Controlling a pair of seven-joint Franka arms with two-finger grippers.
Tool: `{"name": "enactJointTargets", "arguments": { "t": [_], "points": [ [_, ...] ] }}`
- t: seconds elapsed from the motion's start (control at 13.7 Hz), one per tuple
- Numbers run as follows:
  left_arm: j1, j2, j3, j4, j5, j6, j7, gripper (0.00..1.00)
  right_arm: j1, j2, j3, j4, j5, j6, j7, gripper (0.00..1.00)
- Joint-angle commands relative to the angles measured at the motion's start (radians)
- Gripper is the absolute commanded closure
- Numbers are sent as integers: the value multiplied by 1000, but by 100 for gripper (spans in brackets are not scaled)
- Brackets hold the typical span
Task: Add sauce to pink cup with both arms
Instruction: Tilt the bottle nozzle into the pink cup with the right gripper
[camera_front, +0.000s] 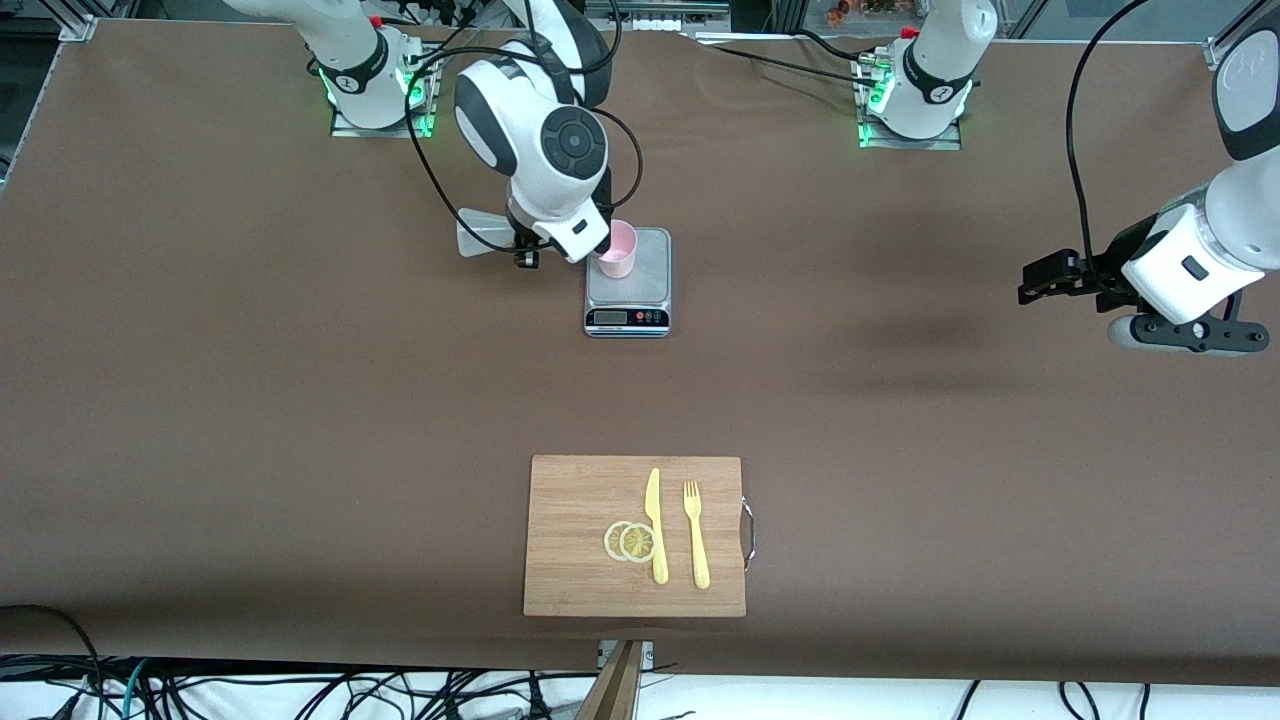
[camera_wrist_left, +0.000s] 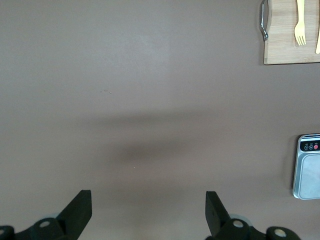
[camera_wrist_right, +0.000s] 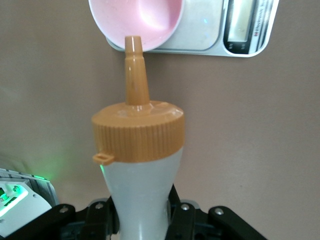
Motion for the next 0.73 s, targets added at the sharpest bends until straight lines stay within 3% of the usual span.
{"name": "enactJointTargets", "arguments": {
  "t": [0.0,0.66],
  "points": [
    [2,12,0,30,4,-19,13,0,46,0,-5,-20,-31,17,67,75],
    [2,12,1,31,2,-19,13,0,103,38,-5,-15,-113,9,202,74]
  ]
}}
